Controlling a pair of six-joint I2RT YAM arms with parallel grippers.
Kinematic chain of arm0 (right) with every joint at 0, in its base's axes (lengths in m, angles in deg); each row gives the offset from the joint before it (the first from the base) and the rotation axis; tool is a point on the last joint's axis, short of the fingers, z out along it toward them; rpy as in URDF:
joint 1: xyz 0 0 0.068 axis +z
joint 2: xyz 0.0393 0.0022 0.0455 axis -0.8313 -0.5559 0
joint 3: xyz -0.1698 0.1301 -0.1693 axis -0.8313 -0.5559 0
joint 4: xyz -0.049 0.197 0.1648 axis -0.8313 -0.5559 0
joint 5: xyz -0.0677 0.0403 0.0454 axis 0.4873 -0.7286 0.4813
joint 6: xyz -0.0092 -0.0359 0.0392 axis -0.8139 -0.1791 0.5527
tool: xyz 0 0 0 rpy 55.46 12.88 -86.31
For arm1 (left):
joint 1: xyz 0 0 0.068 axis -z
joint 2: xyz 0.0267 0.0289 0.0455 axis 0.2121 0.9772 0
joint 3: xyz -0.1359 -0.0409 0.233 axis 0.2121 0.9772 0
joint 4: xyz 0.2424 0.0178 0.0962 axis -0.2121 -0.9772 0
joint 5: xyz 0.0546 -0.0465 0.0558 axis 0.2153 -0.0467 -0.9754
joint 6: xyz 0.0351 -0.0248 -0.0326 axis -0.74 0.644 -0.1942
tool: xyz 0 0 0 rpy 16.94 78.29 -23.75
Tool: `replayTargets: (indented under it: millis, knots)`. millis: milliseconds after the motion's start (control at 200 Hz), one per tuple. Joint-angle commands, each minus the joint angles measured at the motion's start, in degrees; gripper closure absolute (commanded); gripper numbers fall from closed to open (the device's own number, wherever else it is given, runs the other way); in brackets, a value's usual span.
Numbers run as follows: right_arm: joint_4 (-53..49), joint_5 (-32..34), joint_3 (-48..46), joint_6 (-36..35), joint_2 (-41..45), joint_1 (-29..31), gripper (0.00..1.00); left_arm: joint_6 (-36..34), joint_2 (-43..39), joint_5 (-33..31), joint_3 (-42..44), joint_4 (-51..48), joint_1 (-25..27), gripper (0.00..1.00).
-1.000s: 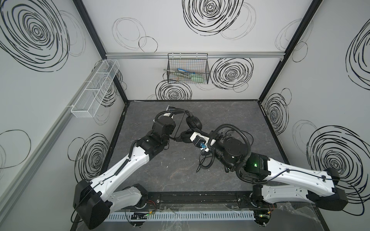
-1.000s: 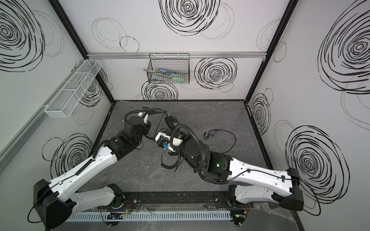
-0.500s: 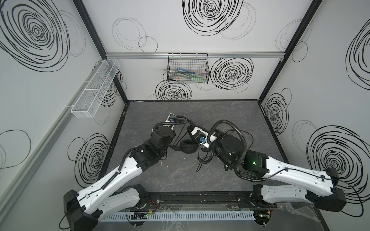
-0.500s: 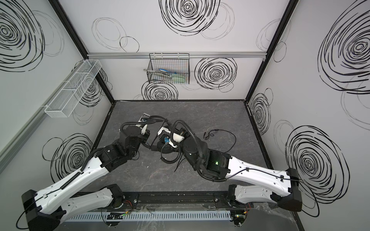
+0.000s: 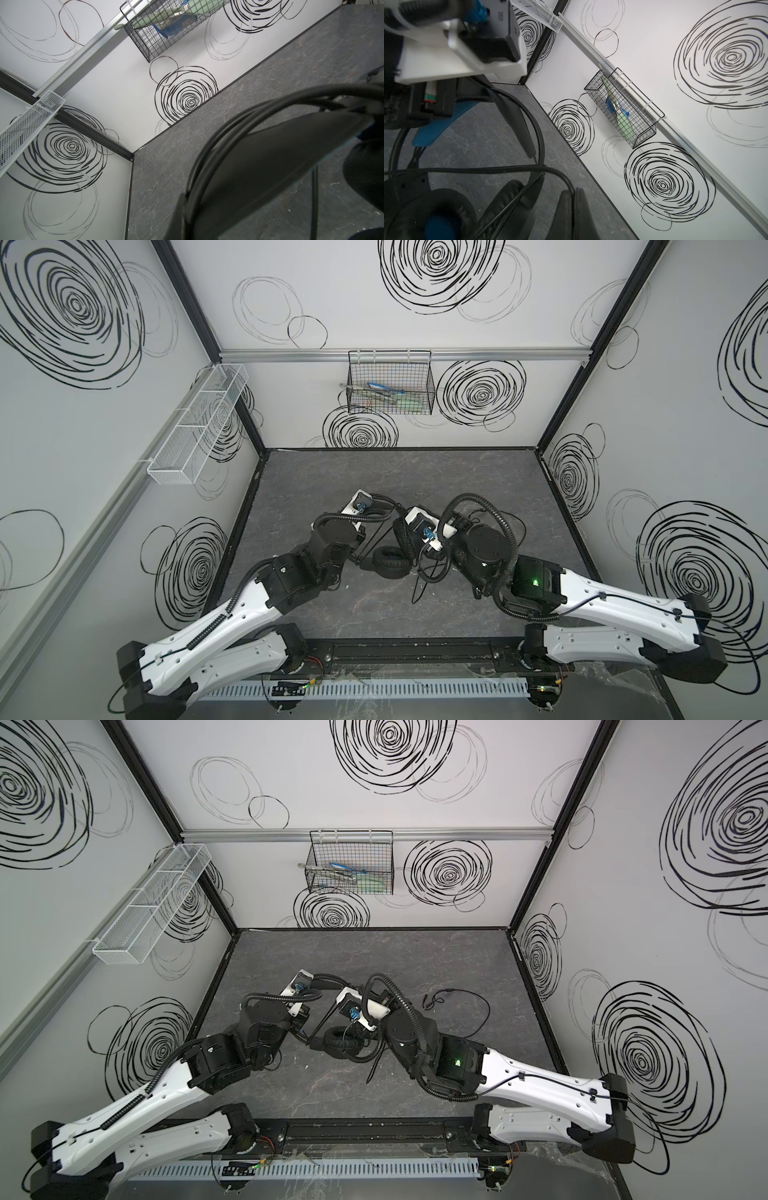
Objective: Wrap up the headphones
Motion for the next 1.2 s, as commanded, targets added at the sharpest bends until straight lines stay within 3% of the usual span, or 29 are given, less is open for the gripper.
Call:
replayTargets:
  millis: [0,505,845,1191]
  knots:
    - [5.0,2.0,-1.0,-0.6,2.0,-0.9,1.0,0.1,-1.8,0.2,-2.5,0.9,1.3,1.0]
    - [7.9,-8.9,-1.7,4.8,1.7,-10.1,1.0,1.1,-5.7,4.0,-2.8,-0.5,2.5,1.0]
    - [10.7,-13.4,-4.5,6.0,2.2,-12.8,1.0,1.0,-8.7,10.7,-2.6,0.9,2.5,1.0]
    - [21.0,-20.2,-11.9,8.7,4.4,-16.5,0.96,3.7,-9.5,13.1,-4.8,1.1,2.5,1.0]
